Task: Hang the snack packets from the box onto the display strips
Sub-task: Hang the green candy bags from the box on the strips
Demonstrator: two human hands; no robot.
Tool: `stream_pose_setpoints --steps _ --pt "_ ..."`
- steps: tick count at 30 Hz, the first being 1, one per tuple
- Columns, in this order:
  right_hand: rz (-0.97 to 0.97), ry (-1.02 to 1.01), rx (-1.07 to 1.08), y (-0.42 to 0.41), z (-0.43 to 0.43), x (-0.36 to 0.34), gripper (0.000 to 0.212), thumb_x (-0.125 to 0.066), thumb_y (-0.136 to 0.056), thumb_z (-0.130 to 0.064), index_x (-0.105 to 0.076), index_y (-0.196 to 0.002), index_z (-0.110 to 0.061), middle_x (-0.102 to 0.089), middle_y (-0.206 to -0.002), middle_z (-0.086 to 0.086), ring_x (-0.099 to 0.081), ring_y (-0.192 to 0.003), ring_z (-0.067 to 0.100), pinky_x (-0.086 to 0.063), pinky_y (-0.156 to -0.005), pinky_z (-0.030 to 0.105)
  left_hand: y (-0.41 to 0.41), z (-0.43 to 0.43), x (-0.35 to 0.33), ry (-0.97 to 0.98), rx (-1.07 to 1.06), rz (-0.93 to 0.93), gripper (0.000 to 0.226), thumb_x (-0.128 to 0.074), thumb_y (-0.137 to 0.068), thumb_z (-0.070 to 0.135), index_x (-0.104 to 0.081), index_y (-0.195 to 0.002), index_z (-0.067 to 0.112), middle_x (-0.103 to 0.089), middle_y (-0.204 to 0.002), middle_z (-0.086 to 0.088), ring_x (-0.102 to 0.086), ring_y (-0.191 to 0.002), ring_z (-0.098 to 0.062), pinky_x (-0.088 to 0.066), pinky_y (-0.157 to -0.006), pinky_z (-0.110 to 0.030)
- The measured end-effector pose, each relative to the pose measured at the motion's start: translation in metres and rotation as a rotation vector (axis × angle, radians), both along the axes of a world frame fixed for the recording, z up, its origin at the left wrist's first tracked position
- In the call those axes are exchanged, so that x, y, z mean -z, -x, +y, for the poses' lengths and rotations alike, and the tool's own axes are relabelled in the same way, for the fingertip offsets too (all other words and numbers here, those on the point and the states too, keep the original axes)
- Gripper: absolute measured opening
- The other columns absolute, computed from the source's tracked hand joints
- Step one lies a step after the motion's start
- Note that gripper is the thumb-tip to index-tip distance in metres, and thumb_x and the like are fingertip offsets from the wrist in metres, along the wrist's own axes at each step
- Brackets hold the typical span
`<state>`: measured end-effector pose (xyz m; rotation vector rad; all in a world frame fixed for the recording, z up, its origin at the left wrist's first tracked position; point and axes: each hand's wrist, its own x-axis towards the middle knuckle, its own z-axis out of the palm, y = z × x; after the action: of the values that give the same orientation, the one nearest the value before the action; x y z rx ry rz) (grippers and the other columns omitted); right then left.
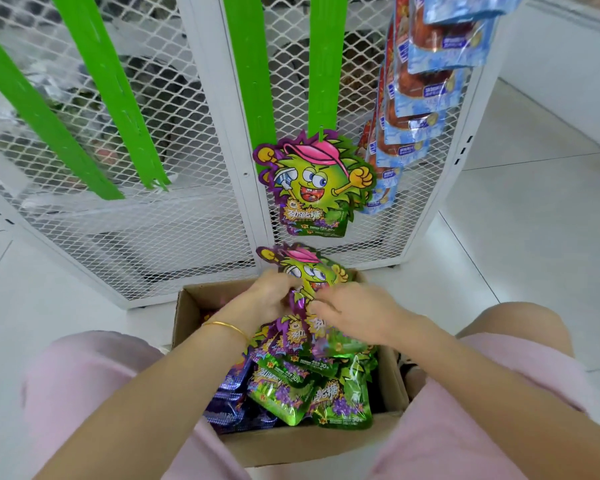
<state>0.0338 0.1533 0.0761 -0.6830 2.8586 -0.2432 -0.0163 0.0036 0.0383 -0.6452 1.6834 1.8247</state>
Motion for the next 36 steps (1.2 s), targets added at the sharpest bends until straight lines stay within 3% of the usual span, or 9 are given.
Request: stream_pose_setpoints --steps 6,9,14,18,21,23,25,30,36 --pt "0.062 0.366 0.397 0.051 0.027 -0.014 0.043 -0.049 -0.094 -0.032 -0.045 -0.128 -0.006 -0.055 -0.126 0.016 -0.051 -0.118 0.033 -0.044 -0.095 0.042 0.001 -0.044 -0.034 -0.190 0.304 0.097 0.020 -0.054 -0.089 0.001 -0.057 -0.107 0.009 -0.066 -0.101 -0.007 -0.063 -0.090 -0.019 -0.048 -0.093 -0.043" --pt "-0.157 0.724 0.534 0.066 0.026 -0.034 0.064 -0.061 -0.087 -0.038 -0.039 -0.136 -0.003 -0.049 -0.134 0.010 -0.049 -0.123 0.026 -0.041 -0.103 0.042 0.010 -0.053 -0.040 -0.234 0.292 0.130 0.058 -0.066 -0.079 0.004 -0.042 -0.132 0.009 -0.065 -0.113 -0.010 -0.062 -0.098 -0.022 -0.049 -0.092 -0.042" --pt "-0.178 1.029 0.566 0.075 0.032 -0.066 0.034 -0.066 -0.085 -0.017 -0.059 -0.113 0.002 -0.064 -0.107 0.011 -0.057 -0.094 0.016 -0.046 -0.088 0.031 0.024 -0.056 -0.085 -0.130 0.388 0.284 0.027 -0.061 -0.081 0.008 -0.060 -0.107 0.014 -0.069 -0.108 -0.004 -0.064 -0.098 -0.020 -0.053 -0.090 -0.034" --pt "-0.116 0.959 0.510 0.088 0.048 -0.090 0.032 -0.067 -0.084 -0.014 -0.061 -0.114 -0.009 -0.058 -0.095 -0.005 -0.053 -0.081 0.007 -0.043 -0.075 0.020 0.066 -0.049 -0.140 0.193 0.267 0.642 0.025 -0.062 -0.085 0.010 -0.059 -0.109 0.013 -0.064 -0.112 -0.005 -0.060 -0.094 -0.016 -0.050 -0.083 -0.024" --pt "-0.059 0.836 0.455 0.097 0.057 -0.103 0.031 -0.069 -0.082 -0.012 -0.064 -0.112 -0.005 -0.059 -0.097 0.000 -0.054 -0.089 0.011 -0.039 -0.076 0.020 0.096 -0.023 -0.172 0.548 0.171 0.965 0.024 -0.060 -0.088 0.011 -0.062 -0.112 0.009 -0.064 -0.106 -0.002 -0.059 -0.096 -0.014 -0.047 -0.087 -0.023" --pt "-0.021 0.787 0.413 0.101 0.060 -0.110 0.028 -0.068 -0.082 -0.009 -0.065 -0.108 -0.002 -0.060 -0.092 0.001 -0.055 -0.083 0.009 -0.041 -0.069 0.010 0.110 0.000 -0.182 0.610 0.145 1.066 0.030 -0.060 -0.087 0.012 -0.058 -0.117 0.006 -0.062 -0.108 -0.003 -0.058 -0.097 -0.014 -0.045 -0.090 -0.024" --pt "0.010 0.772 0.390 0.106 0.063 -0.117 0.023 -0.067 -0.082 -0.006 -0.065 -0.105 0.000 -0.058 -0.080 -0.004 -0.053 -0.073 0.004 -0.039 -0.063 0.003 0.124 0.018 -0.185 0.618 0.102 1.090 0.035 -0.061 -0.087 0.011 -0.053 -0.120 0.003 -0.062 -0.111 -0.008 -0.058 -0.098 -0.017 -0.047 -0.093 -0.029" --pt "0.072 0.697 0.346 0.113 0.067 -0.126 0.015 -0.064 -0.085 -0.011 -0.067 -0.098 -0.005 -0.060 -0.083 -0.002 -0.056 -0.080 0.012 -0.043 -0.071 0.021 0.144 0.037 -0.184 0.601 0.093 1.017 0.030 -0.062 -0.087 0.022 -0.057 -0.110 0.004 -0.065 -0.102 -0.009 -0.061 -0.093 -0.024 -0.050 -0.088 -0.038" --pt "0.215 0.616 0.370 0.133 0.061 -0.131 0.019 -0.060 -0.088 -0.031 -0.067 -0.092 -0.014 -0.066 -0.087 0.002 -0.061 -0.085 0.022 -0.050 -0.078 0.039 0.134 0.037 -0.190 0.559 0.209 0.912 0.017 -0.061 -0.088 0.030 -0.065 -0.082 0.015 -0.068 -0.085 -0.007 -0.060 -0.073 -0.021 -0.049 -0.073 -0.031"
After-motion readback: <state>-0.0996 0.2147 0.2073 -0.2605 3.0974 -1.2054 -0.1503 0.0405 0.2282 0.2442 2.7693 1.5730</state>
